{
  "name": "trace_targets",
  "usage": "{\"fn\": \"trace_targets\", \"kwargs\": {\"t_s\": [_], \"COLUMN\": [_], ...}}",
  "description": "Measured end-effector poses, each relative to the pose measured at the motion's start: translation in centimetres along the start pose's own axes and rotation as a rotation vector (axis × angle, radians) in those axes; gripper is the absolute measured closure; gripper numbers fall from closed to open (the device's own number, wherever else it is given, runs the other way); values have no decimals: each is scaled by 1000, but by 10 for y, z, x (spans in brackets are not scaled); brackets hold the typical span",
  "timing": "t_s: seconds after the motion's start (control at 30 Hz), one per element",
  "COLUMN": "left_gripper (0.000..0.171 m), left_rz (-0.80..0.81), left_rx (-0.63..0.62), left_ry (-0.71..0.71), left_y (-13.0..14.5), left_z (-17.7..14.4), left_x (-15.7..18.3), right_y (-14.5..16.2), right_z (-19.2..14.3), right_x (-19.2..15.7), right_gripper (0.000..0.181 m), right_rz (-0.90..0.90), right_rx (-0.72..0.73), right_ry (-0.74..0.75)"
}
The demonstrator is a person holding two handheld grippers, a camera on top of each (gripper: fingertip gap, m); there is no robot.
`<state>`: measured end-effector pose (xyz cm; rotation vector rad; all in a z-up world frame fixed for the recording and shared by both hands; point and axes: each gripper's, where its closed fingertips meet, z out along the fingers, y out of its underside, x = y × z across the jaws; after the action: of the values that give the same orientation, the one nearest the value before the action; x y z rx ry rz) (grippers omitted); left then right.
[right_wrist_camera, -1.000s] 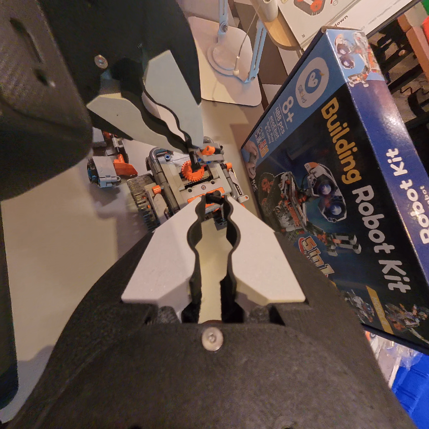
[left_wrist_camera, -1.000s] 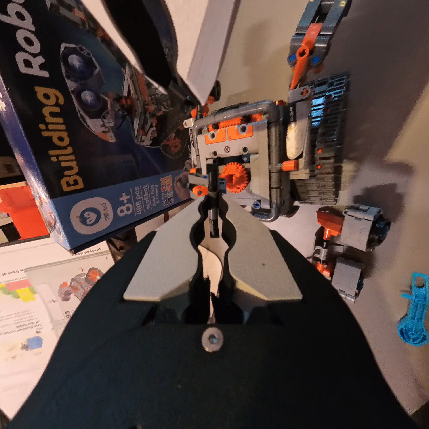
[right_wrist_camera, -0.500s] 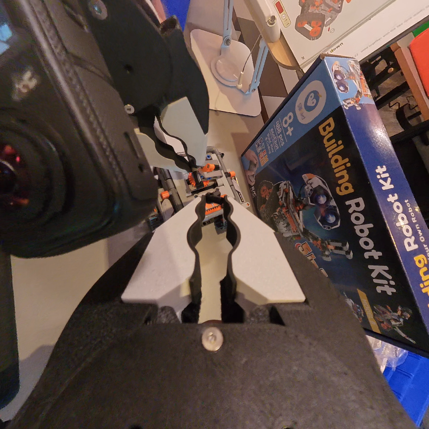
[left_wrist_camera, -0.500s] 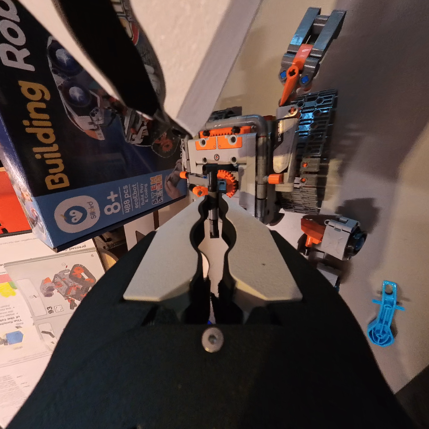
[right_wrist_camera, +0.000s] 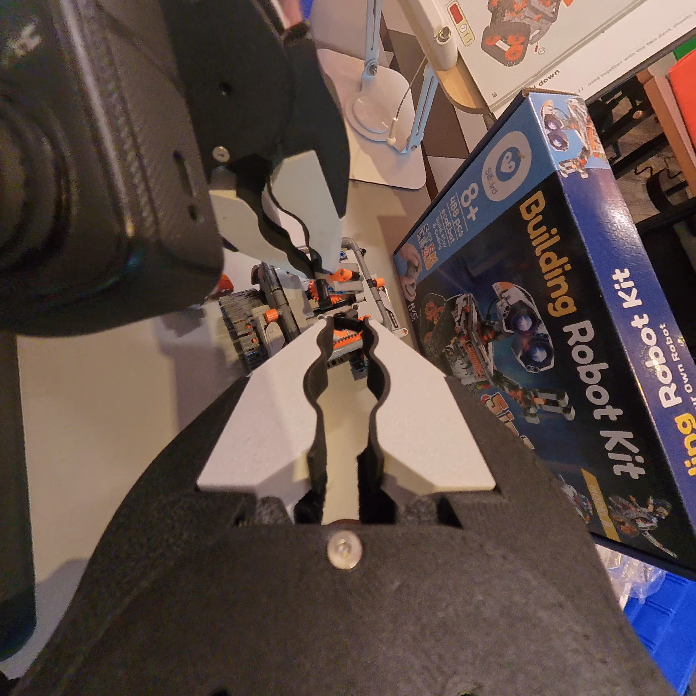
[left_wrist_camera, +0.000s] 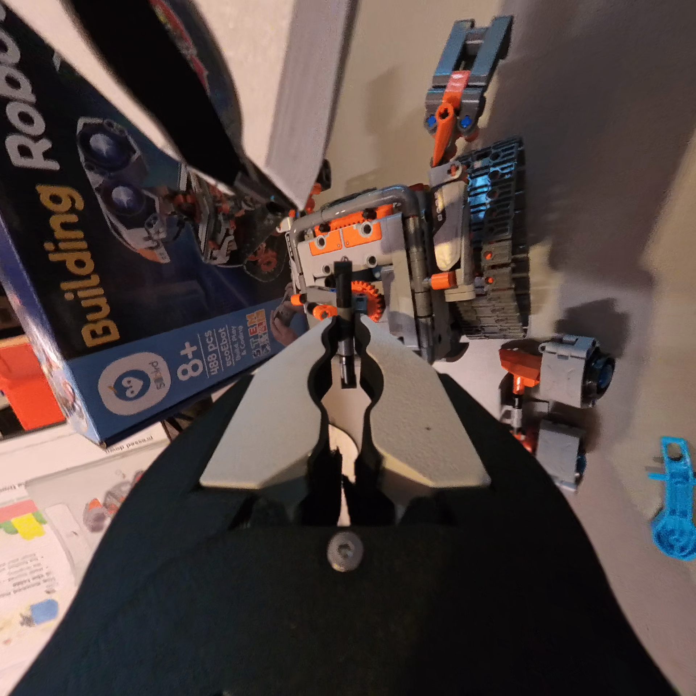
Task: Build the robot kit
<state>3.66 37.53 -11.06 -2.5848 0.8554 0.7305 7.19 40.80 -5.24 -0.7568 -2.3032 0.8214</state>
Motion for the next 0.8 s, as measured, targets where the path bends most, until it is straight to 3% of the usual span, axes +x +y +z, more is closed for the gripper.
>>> {"fn": "trace_targets", "kwargs": {"t_s": [0.8], "left_gripper": [162], "left_rz": [-114], "left_rx": [265], "left_ry": [442], "left_y": [-3], "left_z": [5], "left_x": [4], "right_y": [3], "right_z": [1], "right_x": [0], "right_gripper": [168], "right_rz": [22], "right_rx": [17], "right_ry": [-30]}}
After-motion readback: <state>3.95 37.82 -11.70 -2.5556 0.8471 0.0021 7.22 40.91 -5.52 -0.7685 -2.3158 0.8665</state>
